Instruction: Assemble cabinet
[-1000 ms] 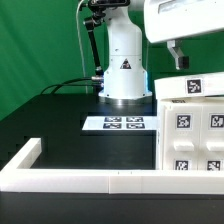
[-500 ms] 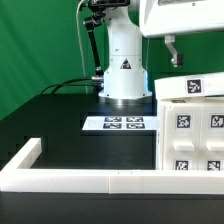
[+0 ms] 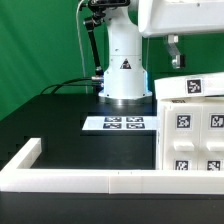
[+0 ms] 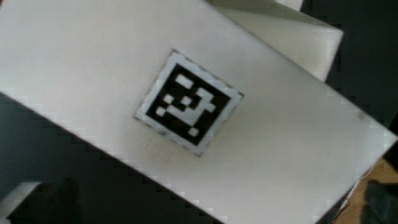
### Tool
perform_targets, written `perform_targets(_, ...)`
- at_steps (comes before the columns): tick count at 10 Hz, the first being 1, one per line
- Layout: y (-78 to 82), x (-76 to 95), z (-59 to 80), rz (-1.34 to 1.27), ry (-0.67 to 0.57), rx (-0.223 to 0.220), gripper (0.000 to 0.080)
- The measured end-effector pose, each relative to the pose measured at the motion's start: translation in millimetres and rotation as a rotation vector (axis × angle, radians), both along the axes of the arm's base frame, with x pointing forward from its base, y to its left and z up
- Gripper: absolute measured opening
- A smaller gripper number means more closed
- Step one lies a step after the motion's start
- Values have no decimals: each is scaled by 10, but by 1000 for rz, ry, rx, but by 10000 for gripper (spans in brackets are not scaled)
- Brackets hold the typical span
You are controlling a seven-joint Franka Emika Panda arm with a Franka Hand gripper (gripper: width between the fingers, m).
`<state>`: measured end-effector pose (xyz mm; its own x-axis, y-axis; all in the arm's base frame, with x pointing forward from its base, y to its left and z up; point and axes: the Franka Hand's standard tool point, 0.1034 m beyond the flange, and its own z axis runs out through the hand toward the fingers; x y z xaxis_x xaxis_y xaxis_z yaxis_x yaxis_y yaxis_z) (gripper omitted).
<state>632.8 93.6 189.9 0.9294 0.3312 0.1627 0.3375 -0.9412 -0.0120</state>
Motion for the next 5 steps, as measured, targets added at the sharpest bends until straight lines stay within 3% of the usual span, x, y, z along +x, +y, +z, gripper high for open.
perform_targets(5, -30, -37, -19, 419, -12, -99, 797)
